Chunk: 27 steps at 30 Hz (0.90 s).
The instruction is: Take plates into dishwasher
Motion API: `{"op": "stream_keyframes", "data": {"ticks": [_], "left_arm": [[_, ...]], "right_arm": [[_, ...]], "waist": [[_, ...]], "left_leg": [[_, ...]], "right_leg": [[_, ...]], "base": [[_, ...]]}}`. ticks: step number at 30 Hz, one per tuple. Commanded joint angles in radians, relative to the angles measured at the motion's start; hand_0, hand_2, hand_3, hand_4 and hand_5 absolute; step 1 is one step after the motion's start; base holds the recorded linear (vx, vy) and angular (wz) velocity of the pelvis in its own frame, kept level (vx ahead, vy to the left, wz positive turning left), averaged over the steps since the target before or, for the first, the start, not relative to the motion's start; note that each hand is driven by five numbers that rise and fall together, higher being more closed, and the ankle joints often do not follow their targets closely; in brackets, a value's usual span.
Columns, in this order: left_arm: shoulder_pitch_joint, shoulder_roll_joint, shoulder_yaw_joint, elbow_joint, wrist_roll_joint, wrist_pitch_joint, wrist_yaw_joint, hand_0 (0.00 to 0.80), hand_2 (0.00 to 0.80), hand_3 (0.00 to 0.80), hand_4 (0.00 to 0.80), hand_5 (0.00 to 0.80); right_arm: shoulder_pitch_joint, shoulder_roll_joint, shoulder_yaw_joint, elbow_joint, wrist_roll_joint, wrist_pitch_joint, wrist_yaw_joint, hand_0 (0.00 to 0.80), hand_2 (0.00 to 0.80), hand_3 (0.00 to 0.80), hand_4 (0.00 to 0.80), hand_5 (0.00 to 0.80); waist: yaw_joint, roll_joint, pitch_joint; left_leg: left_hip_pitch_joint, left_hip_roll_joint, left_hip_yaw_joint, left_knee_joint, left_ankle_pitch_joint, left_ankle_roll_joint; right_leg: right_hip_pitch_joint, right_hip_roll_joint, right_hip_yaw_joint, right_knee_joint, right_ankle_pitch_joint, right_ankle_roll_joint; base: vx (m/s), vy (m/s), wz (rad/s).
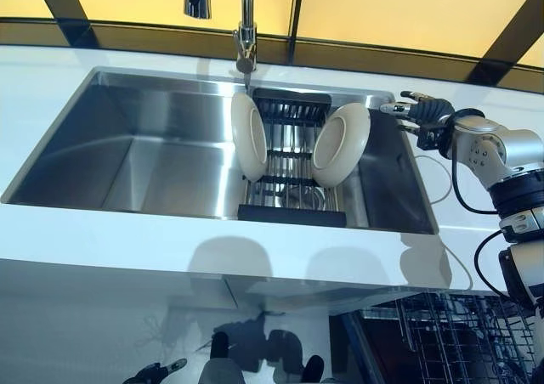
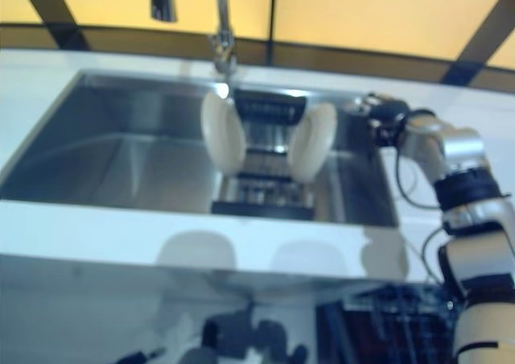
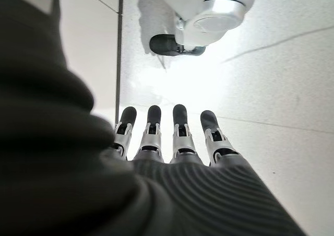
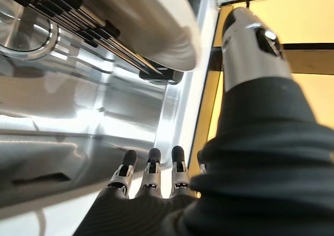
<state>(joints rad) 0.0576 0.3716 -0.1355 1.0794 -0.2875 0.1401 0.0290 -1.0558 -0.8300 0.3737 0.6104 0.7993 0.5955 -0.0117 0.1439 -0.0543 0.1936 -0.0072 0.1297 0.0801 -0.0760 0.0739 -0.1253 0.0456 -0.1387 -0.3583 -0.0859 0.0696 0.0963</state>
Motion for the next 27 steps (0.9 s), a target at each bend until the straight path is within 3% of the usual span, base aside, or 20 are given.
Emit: {"op": "stream_keyframes", "data": {"ticks": [1, 27], "left_arm": [[-0.041, 0.045, -0.053, 0.015, 0.021, -0.021, 0.005, 0.0, 0.0, 0.0, 0.0, 0.0], [-0.051, 0.049, -0.057, 0.007, -0.007, -0.021, 0.02, 0.0, 0.0, 0.0, 0.0, 0.0]], "right_arm": [[-0.065, -0.025, 0.047, -0.034, 0.016, -0.026, -0.008, 0.0, 0.0, 0.0, 0.0, 0.0], [-0.069, 0.007, 0.067, -0.016, 0.049, 0.012, 0.02, 0.0, 0.0, 0.0, 0.0, 0.0]], "waist": [[0.025, -0.035, 0.03], [0.032, -0.043, 0.048]], "left_leg": [[-0.021, 0.008, 0.014, -0.011, 0.017, 0.01], [-0.034, 0.005, 0.012, -0.011, 0.019, 0.009]], "right_leg": [[0.012, -0.068, -0.018, 0.035, -0.018, 0.061], [0.019, -0.057, -0.019, 0.015, -0.011, 0.057]], "base": [[-0.009, 0.009, 0.04], [-0.012, 0.002, 0.01]]}}
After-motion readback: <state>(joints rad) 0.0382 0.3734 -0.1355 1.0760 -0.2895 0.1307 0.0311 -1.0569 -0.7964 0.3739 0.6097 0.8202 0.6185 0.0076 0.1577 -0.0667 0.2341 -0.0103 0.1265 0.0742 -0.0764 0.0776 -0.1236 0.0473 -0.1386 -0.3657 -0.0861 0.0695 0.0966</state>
